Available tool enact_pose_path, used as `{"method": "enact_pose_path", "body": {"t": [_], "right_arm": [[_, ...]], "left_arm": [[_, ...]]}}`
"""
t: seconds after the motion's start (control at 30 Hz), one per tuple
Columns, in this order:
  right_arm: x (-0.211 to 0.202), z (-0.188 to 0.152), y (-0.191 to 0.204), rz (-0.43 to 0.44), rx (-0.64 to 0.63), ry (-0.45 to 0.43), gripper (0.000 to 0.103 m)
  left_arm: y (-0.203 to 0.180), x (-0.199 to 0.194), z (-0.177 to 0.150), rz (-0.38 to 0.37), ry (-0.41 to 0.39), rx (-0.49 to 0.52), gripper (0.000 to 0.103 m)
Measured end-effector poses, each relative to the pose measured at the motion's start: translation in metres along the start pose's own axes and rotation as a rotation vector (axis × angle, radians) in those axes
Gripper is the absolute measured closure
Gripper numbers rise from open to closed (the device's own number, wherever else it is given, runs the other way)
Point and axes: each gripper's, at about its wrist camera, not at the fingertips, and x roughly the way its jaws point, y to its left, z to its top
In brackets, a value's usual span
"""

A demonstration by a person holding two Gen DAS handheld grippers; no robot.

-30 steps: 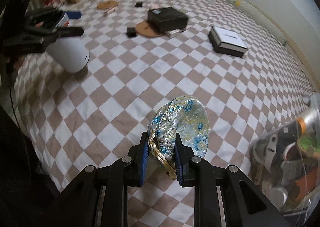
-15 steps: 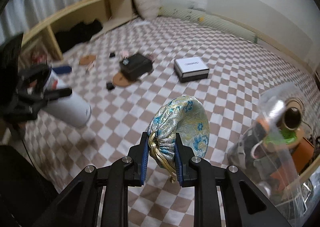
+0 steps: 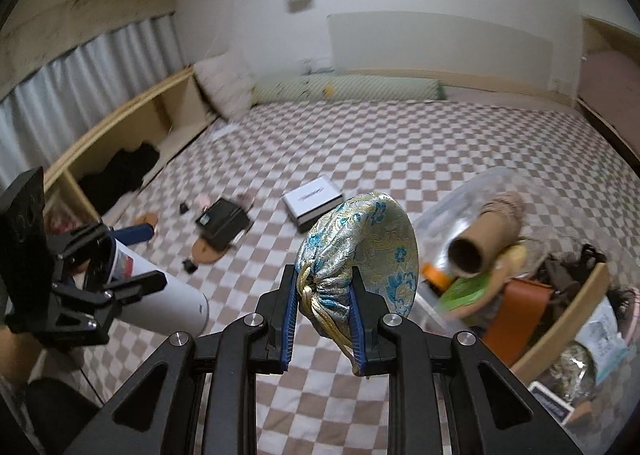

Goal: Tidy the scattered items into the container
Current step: 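Carry the thermos and floral pouch with both tools toward the clear container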

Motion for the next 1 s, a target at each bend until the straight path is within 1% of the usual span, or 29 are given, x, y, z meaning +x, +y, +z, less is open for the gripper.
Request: {"method": "enact_pose_path", "body": {"t": [0.07,0.27,0.4,0.5,0.7,0.87,1.0], "right_arm": [[-0.005,0.006,-0.009,-0.014,0.027,-0.016,0.079],[-0.026,0.023,-0.032,-0.027,0.097,-0.100,0.079],[-0.043,0.030,-0.055,-0.018,0.160,-0.146,0.079],[-0.058,0.032,-0.071,-0.037,0.194,-0.190,0.080],[-0.079,0.029,-0.109,-0.075,0.274,-0.243,0.079],[-0.085,0.019,-0.134,-0.107,0.323,-0.252,0.079],[-0.092,0.010,-0.160,-0.144,0.377,-0.255,0.079]], "left_arm": [[-0.009,0.006,0.016,-0.017,-0.003,-0.002,0.037],[-0.036,0.018,0.061,-0.038,-0.017,0.000,0.037],[-0.056,0.021,0.095,-0.043,-0.046,0.018,0.037],[-0.069,0.025,0.116,-0.047,-0.072,0.031,0.037],[-0.092,0.040,0.149,-0.078,-0.105,0.027,0.037],[-0.109,0.056,0.165,-0.119,-0.102,0.013,0.037],[-0.132,0.077,0.178,-0.141,-0.080,0.014,0.037]]}}
